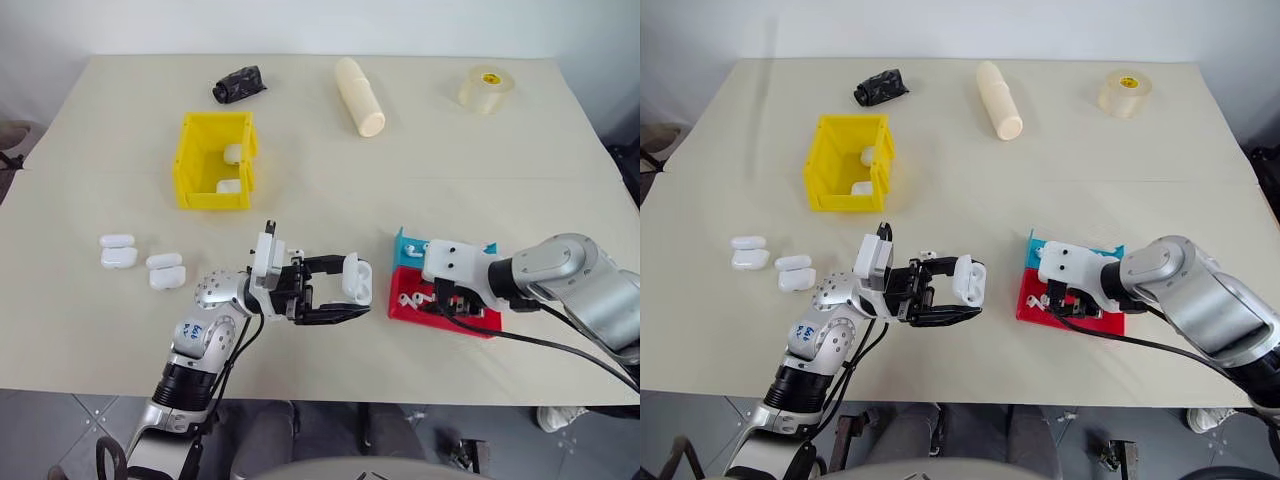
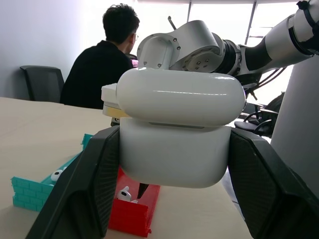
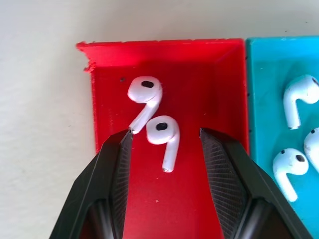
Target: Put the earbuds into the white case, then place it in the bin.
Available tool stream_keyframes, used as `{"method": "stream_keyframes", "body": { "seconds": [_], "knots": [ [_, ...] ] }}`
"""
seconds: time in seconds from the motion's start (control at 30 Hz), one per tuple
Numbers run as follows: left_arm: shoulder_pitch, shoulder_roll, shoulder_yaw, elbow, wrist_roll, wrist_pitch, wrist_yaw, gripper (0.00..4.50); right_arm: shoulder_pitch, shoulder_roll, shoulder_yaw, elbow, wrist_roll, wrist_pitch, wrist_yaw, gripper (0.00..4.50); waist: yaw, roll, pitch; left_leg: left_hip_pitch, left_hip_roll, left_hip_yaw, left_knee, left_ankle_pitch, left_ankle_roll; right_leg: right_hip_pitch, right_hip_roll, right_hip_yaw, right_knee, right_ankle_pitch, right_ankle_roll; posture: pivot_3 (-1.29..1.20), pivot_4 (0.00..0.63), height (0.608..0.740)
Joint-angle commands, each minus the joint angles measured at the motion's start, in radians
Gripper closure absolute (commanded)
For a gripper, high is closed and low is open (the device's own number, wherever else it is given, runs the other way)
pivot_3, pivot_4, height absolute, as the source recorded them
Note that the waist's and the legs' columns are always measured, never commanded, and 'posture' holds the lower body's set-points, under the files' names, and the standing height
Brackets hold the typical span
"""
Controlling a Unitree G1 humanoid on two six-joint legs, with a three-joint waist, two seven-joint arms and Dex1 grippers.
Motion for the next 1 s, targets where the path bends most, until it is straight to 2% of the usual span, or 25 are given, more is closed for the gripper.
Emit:
{"method": "stream_keyframes", "body": {
  "seconds": [0.03, 0.4, 0.5, 0.6, 0.63, 0.9, 1.0],
  "knots": [
    [-0.002, 0.001, 0.001, -0.035, -0.004, -0.018, -0.001, 1.67, -0.012, 0.012, 0.003, -0.018, -0.028, -0.018, 0.016, 2.29, 0.000, 0.000, 0.000, 0.000, 0.000, 0.000, 0.000, 0.000, 0.000, 0.000, 0.000, 0.000, 0.000, 0.000, 0.000, 0.00, 0.150, 0.740],
    [0.000, 0.003, 0.003, -0.042, -0.007, -0.015, 0.001, 1.67, 0.004, 0.033, 0.025, -0.010, -0.096, -0.052, 0.041, 2.29, -0.001, 0.000, 0.000, 0.000, 0.000, 0.000, 0.000, 0.000, 0.000, 0.000, 0.000, 0.000, 0.000, 0.000, 0.000, 0.00, 0.150, 0.740],
    [0.000, 0.005, 0.003, -0.043, -0.007, -0.015, 0.000, 1.67, 0.010, 0.043, 0.026, -0.009, -0.101, -0.053, 0.047, 2.85, -0.001, 0.000, 0.000, 0.000, 0.000, 0.000, 0.000, 0.000, 0.000, 0.000, 0.000, 0.000, 0.001, 0.000, 0.000, 0.00, 0.150, 0.740],
    [0.001, 0.008, 0.005, -0.046, -0.009, -0.014, -0.002, 1.67, 0.015, 0.053, 0.028, -0.009, -0.109, -0.051, 0.046, 3.93, 0.000, 0.000, 0.000, 0.000, 0.000, 0.000, 0.001, 0.000, 0.000, 0.000, 0.000, 0.000, 0.001, 0.000, 0.000, 0.00, 0.150, 0.740],
    [0.000, 0.009, 0.005, -0.046, -0.009, -0.014, -0.003, 1.67, 0.017, 0.055, 0.029, -0.009, -0.111, -0.052, 0.046, 4.02, 0.000, 0.000, 0.000, 0.000, 0.000, 0.000, 0.001, 0.000, 0.000, 0.000, 0.000, 0.000, 0.001, 0.000, 0.000, 0.00, 0.150, 0.740],
    [-0.005, 0.018, 0.007, -0.043, -0.015, -0.012, -0.009, 1.67, 0.029, 0.054, 0.022, -0.020, -0.123, -0.055, 0.046, 4.02, -0.001, 0.000, 0.000, 0.000, 0.000, 0.000, 0.002, 0.000, 0.000, 0.000, 0.000, 0.000, 0.002, 0.000, 0.000, 0.00, 0.150, 0.740],
    [-0.007, 0.015, 0.009, -0.042, -0.021, -0.014, -0.010, 1.67, 0.045, 0.045, -0.046, -0.033, -0.084, -0.052, 0.049, 4.02, 0.000, 0.000, 0.000, 0.000, 0.000, 0.000, 0.002, 0.000, 0.000, 0.000, 0.000, 0.000, 0.002, 0.000, 0.000, 0.00, 0.150, 0.740]
  ]
}}
